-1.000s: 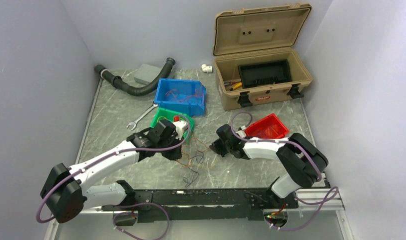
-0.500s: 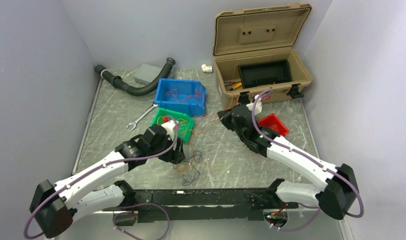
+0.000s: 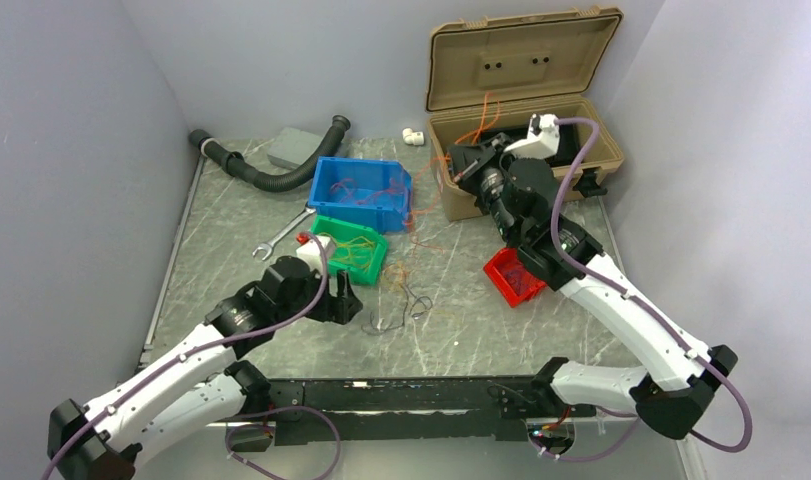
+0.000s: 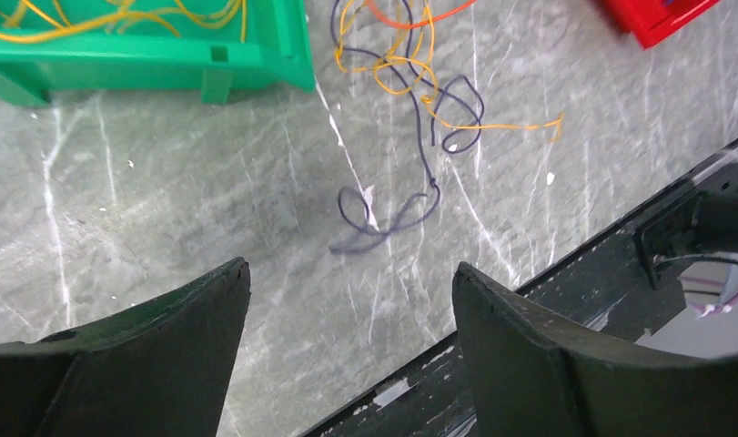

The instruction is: Untangle the cables

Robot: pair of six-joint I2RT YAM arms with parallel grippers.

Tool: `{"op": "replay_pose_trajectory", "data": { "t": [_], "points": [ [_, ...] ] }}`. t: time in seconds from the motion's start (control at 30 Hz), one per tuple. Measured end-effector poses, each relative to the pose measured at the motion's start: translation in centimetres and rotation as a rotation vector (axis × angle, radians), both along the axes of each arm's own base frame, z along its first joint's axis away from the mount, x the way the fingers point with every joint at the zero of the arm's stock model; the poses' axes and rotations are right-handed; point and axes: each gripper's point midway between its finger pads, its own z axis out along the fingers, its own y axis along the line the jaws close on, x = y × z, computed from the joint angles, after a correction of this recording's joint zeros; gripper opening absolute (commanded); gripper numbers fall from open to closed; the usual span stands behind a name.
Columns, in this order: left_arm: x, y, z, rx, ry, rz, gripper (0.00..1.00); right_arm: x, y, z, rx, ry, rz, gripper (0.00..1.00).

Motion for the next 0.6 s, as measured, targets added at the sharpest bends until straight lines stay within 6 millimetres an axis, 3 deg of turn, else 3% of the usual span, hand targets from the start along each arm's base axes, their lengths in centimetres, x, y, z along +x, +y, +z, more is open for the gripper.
{"op": "replay_pose_trajectory", "data": {
  "t": [0.07, 0.3, 0.6],
  "points": [
    [0.3, 0.3, 0.8, -0.016, -0.025, 0.015, 0.87, 0.2, 0.8, 1.9, -0.011, -0.035, 0.033, 0.0],
    [2.1, 0.1, 3.4, -0.016, -0.122, 0.002, 0.94, 0.3, 2.9, 5.4, -0.021, -0.095, 0.127, 0.0],
    [6.7, -4.1, 6.3, -0.131, -0.308, -0.034, 0.98, -1.4, 3.0, 10.7, 0.046, -0.182, 0.19, 0.0]
  ]
}}
